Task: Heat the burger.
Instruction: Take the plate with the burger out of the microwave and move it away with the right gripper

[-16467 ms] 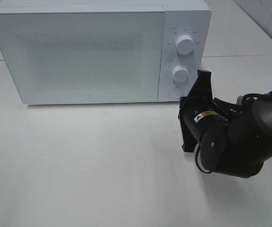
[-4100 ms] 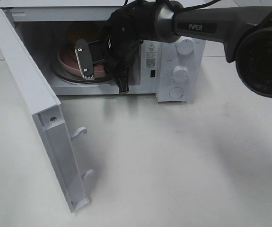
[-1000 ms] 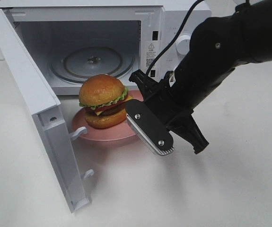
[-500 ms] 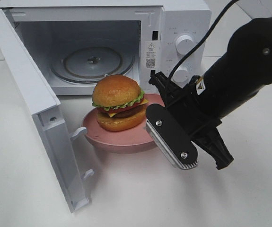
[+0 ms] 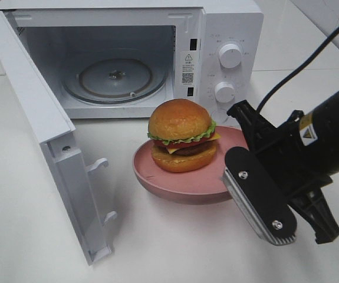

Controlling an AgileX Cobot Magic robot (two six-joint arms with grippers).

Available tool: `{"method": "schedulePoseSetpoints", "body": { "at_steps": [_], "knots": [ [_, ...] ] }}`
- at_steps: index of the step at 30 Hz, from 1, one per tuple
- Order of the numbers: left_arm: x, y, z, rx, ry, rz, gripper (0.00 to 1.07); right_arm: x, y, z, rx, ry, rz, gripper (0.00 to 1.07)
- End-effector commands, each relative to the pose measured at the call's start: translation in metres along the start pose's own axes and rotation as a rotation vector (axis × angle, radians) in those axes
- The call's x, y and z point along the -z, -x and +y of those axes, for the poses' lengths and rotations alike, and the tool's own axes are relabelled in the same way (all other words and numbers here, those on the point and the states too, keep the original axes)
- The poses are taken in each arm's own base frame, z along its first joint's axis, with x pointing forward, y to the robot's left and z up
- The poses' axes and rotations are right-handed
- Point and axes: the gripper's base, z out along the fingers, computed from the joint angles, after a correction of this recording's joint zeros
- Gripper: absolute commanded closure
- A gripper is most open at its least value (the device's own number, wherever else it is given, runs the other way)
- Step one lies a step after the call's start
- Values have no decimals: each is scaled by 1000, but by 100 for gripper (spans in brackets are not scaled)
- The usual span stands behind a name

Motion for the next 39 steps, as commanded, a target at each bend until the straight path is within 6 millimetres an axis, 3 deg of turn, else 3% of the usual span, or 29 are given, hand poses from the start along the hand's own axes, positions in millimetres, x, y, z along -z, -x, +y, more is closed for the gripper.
{"method": "schedulePoseSetpoints", "body": {
  "at_steps": [1, 18, 25, 39],
  "knots": [
    [2, -2, 0, -1, 3, -21, 7, 19, -2, 8, -6, -113, -2, 107],
    [2, -2, 0, -1, 3, -21, 7, 70, -20, 71, -133, -201, 101, 107],
    [2, -2, 0, -1, 3, -21, 7, 89, -30, 83, -242, -255, 182, 107],
    [2, -2, 0, -1, 3, -21, 7, 97, -53, 89, -544, -319, 412, 107]
  ]
}}
